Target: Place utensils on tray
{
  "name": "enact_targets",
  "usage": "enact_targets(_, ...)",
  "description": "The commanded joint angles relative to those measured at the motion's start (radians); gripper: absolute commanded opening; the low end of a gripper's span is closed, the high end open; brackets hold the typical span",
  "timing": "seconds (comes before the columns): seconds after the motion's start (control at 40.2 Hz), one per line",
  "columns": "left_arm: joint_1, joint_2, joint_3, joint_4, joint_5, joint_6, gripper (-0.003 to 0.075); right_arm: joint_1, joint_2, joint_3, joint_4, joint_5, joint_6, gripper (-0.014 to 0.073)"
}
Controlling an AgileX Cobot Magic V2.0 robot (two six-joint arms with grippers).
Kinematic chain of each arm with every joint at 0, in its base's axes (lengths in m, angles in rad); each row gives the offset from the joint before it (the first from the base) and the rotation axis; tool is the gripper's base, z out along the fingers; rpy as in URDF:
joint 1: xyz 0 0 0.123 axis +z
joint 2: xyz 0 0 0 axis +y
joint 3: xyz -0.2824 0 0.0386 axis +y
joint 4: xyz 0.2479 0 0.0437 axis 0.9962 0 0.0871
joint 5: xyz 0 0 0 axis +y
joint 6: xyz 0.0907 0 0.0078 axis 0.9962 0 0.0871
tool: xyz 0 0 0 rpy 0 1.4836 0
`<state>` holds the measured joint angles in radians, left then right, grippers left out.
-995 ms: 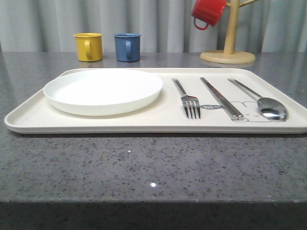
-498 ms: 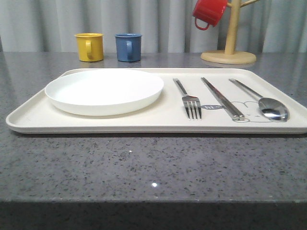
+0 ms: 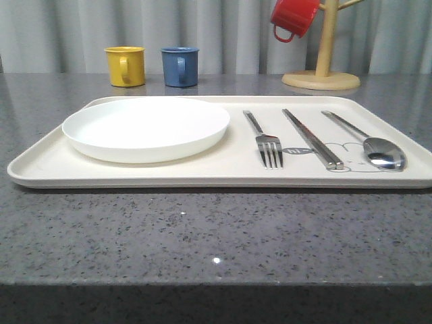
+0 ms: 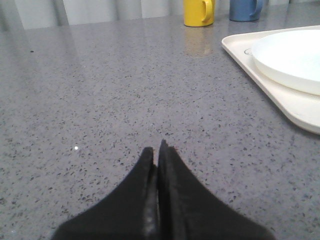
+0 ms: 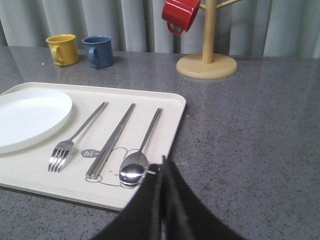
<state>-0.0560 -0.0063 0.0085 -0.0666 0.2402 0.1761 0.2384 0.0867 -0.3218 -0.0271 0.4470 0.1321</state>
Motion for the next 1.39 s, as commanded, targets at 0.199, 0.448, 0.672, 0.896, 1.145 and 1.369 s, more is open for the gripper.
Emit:
enact_targets(0.199, 0.001, -0.020, -0.003, -0.013, -0.099, -0.007, -0.0018, -0.001, 0.011, -0.025, -0.012, -0.077, -0.010, -0.0069)
enact_targets(0.448, 0.001, -0.020, -0.003, -0.013, -0.099, -0.007, -0.0018, -0.001, 0.011, -0.025, -0.012, -0.077, -0.010, -0.0069)
enact_targets(0.672, 0.001, -0.020, -0.003, -0.013, -0.099, -0.007, -0.0018, -0.001, 0.011, -0.025, -0.012, -0.077, -0.010, -0.0069)
enact_targets(0.896, 0.001, -0.020, -0.003, -0.013, -0.099, -0.007, -0.0018, -0.002, 0.011, -0.012, -0.037, -0.099, -0.010, -0.0069)
enact_targets(1.145, 0.001, -0.020, -0.003, -0.013, -0.099, -0.007, -0.0018, -0.147, -0.033, 0.164, 0.094, -0.266, -0.162, -0.0069)
enact_targets(1.369, 0.001, -0.020, -0.003, -0.013, -0.099, -0.007, -0.0018, -0.292, -0.094, 0.315, 0.158, -0.340, -0.167, -0.0069)
